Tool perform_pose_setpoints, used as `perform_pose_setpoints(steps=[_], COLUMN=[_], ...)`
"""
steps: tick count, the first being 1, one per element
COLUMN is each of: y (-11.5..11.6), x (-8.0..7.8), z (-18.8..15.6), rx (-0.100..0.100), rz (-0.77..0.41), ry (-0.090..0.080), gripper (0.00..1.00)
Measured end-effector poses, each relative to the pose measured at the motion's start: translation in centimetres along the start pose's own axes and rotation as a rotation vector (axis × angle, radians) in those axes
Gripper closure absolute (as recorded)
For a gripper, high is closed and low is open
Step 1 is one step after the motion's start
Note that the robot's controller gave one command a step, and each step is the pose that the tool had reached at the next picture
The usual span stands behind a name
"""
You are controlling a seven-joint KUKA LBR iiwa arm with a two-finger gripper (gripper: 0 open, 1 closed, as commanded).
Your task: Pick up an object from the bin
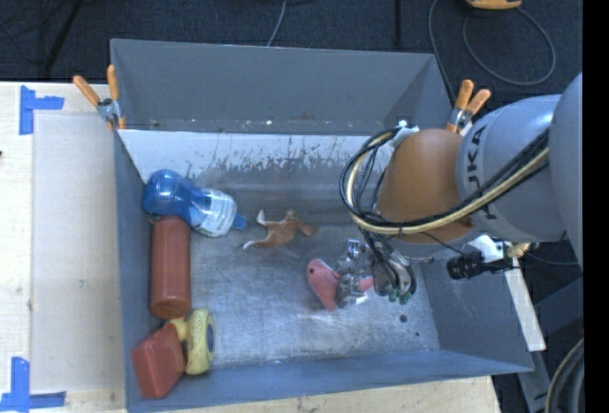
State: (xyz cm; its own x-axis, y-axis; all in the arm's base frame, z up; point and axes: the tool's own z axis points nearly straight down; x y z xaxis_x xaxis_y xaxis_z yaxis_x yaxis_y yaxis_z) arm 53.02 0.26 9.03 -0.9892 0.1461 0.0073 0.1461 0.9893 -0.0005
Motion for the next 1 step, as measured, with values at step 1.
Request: perform_pose_setpoints(steps=[1], y=[-0.03], x=[0.08], z=[-2.23], rx=[0.000], rz=[0.000], ry=[0.002], gripper=[1.00])
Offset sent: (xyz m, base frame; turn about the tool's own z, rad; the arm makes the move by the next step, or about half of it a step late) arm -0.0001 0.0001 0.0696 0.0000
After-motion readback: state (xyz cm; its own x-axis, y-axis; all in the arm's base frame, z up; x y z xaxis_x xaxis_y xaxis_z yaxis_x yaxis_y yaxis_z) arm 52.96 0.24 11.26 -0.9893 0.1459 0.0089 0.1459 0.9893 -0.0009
